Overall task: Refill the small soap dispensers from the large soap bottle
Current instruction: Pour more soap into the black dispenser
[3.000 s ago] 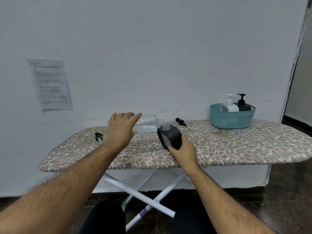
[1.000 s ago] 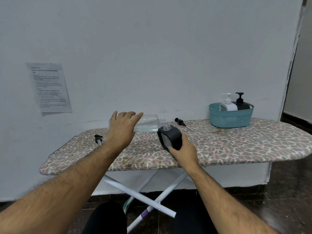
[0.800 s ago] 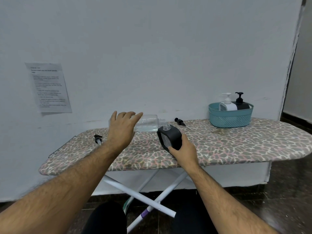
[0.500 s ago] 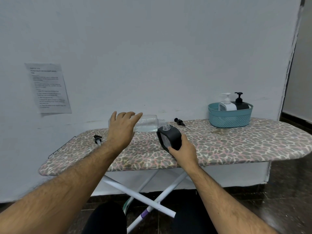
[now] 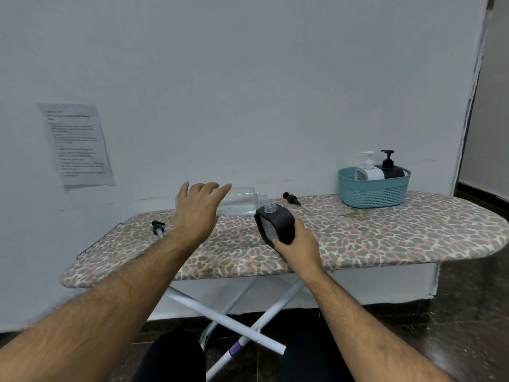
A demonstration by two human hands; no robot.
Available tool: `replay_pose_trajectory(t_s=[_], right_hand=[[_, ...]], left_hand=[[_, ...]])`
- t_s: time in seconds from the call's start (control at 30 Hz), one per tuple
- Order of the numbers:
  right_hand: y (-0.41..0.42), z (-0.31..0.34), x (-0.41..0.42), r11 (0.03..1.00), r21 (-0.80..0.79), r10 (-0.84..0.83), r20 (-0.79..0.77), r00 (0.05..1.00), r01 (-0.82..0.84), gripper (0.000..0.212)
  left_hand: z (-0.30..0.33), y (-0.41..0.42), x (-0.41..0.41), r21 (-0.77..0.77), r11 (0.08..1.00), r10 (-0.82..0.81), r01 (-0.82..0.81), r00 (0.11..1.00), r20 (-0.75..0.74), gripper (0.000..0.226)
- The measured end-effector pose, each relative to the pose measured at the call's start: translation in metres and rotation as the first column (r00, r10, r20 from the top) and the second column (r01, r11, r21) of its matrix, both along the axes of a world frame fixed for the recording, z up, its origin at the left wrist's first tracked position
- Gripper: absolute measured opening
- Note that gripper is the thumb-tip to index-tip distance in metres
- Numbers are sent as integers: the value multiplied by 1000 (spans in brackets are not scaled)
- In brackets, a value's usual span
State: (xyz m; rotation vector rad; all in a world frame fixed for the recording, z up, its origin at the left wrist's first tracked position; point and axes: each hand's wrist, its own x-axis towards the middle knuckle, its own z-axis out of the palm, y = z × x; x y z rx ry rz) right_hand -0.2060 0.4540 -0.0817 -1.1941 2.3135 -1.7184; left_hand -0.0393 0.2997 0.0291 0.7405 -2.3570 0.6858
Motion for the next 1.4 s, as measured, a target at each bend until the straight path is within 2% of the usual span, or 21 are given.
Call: replay_pose_trajectory(t_s=[1.4], right_hand=[[2, 2, 1, 1000, 1, -1, -2, 1000, 1, 45]], left_hand=[[0, 5, 0, 12, 1000, 3, -3, 1000, -5, 75]])
